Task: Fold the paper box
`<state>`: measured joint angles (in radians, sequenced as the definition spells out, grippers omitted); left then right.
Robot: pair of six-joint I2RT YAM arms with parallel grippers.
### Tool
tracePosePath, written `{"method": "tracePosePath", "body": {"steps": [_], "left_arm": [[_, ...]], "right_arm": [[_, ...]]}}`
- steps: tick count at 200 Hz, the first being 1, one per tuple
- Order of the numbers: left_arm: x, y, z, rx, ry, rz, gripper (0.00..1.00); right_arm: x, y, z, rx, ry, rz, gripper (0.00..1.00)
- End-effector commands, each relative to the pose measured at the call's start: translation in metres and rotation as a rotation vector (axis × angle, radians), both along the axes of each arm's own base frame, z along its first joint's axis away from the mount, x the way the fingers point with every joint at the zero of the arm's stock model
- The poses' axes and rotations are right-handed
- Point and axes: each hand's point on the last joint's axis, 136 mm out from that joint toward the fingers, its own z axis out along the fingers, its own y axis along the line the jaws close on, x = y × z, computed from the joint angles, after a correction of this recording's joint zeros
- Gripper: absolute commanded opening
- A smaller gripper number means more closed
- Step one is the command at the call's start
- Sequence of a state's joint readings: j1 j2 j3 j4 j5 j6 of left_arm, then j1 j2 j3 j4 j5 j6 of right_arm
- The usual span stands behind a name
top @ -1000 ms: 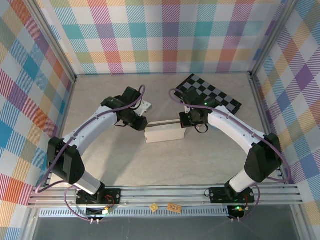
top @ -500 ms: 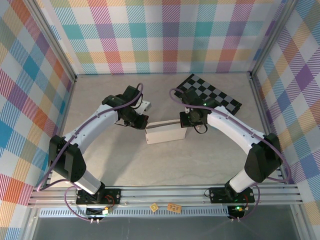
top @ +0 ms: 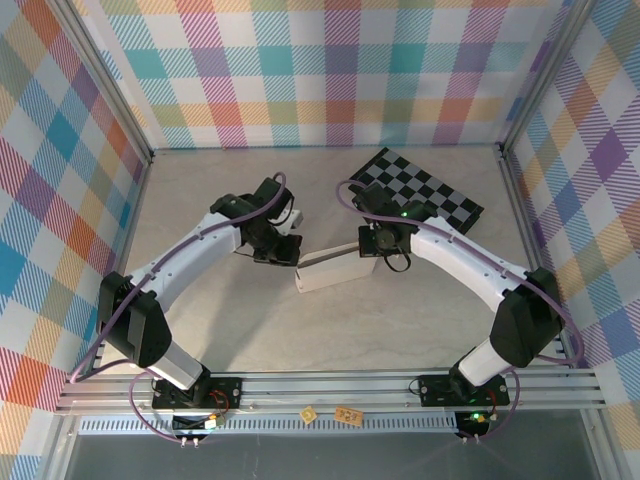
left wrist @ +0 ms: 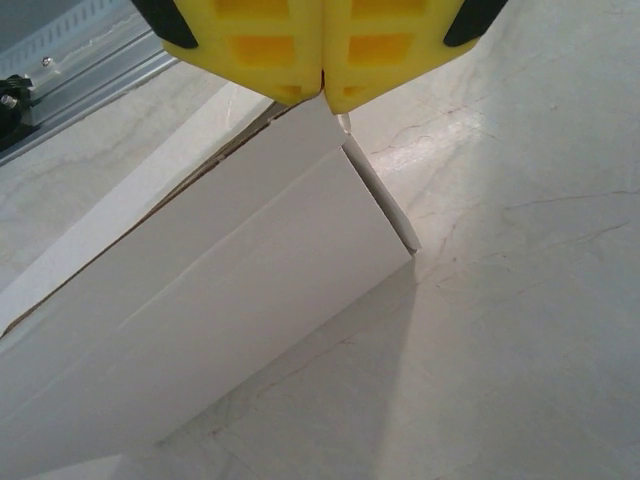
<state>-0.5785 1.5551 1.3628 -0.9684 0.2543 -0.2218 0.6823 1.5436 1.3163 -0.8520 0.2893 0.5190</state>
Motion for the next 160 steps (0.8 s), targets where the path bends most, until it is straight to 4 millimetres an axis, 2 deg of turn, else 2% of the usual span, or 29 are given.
{"method": "tracePosePath", "body": {"steps": [1,41,91,114,118,126,131,160], "left_arm": [[-0.005,-0.005,-0.002,-0.006,-0.006,0.001,0.0],[-0.003,-0.002,-0.007,0.019,-0.031,-0.02,0.0],[0.002,-0.002,-0.011,0.036,-0.071,-0.045,0.0],[0.003,-0.002,-0.011,0.046,-0.078,-0.045,0.0],[0.003,-0.001,-0.011,0.05,-0.079,-0.043,0.03],[0.004,-0.002,-0.007,0.047,-0.093,-0.039,0.18],[0.005,-0.002,-0.003,0.044,-0.104,-0.034,0.23],[0.012,-0.002,0.041,-0.019,-0.226,0.009,0.3]], "right_arm": [[-0.019,0.001,-0.008,0.002,0.062,0.009,0.0],[-0.025,-0.002,-0.013,-0.004,0.073,0.034,0.0],[-0.025,-0.003,-0.024,-0.036,0.02,0.175,0.0],[-0.022,-0.002,-0.022,-0.056,0.016,0.243,0.0],[-0.02,-0.003,-0.021,-0.058,0.018,0.248,0.0],[-0.018,-0.003,-0.02,-0.054,0.033,0.249,0.0],[-0.017,-0.003,-0.02,-0.046,0.042,0.248,0.0],[-0.014,0.004,-0.018,-0.012,0.074,0.264,0.0]]}}
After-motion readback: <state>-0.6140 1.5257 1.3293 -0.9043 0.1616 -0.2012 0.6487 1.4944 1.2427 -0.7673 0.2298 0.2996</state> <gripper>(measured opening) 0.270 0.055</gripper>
